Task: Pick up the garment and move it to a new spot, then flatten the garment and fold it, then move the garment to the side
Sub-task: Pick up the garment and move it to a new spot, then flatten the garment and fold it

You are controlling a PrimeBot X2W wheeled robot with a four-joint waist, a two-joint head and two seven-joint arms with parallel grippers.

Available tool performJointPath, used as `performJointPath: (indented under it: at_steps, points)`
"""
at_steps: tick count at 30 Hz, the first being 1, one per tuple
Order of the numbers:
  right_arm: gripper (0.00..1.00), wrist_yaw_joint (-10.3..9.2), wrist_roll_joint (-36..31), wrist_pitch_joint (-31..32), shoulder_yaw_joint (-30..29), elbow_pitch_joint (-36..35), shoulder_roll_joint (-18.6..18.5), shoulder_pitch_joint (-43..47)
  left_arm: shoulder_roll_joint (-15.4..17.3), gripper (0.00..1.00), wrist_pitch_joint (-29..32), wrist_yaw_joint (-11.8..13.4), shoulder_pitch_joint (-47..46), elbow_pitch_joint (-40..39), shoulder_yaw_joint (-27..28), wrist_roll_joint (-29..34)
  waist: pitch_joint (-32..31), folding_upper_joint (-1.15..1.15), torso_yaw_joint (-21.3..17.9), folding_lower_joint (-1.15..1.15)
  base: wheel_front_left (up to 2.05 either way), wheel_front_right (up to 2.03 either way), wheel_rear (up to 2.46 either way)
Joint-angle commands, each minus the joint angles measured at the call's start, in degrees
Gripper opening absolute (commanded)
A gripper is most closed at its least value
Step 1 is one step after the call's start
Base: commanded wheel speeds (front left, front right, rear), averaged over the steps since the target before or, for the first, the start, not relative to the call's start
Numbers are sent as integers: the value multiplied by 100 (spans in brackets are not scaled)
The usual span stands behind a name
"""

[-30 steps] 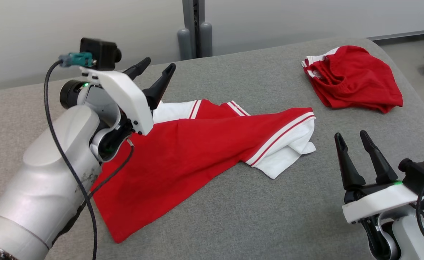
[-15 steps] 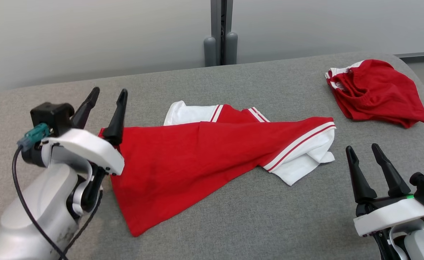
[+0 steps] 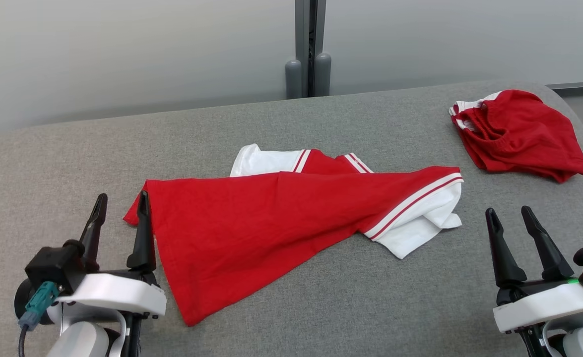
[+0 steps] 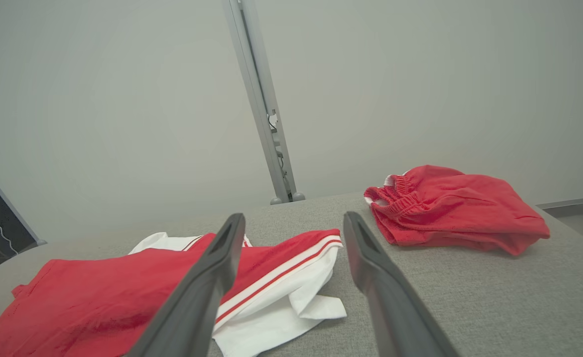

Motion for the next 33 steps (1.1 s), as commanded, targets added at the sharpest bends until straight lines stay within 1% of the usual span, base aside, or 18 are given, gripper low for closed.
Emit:
performJointPath:
  at_steps: [1,3,7,11,17,24,33]
  points:
    - [100,4,-38,-35,-37,-13,0,39,-13,100,-11,30,52,-41,60,64,-7,0,4,0,0,0,0]
    - [100,4,-70,-34,-86,-57,40,78,-211,100,-10,-25,271,-96,288,264,-20,0,13,0,0,0,0]
    - [100,4,-114,-34,-123,-143,86,175,-535,100,-12,-309,529,-82,613,611,-10,0,60,0,0,0,0]
    - [100,4,-126,-34,-138,-179,70,244,-845,100,-12,-468,696,-41,936,1010,1,0,84,0,0,0,0]
    - [100,4,-157,-35,-131,-191,49,272,-1183,100,-12,-788,820,141,1297,1344,-53,0,84,0,0,0,0]
    - [100,4,-125,-34,-76,-136,22,290,-1361,100,-11,-1079,810,503,1459,1493,-111,0,78,0,0,0,0]
    - [100,4,-84,-34,-2,-71,-1,240,-1466,100,-12,-1234,676,798,1554,1575,-122,0,68,0,0,0,0]
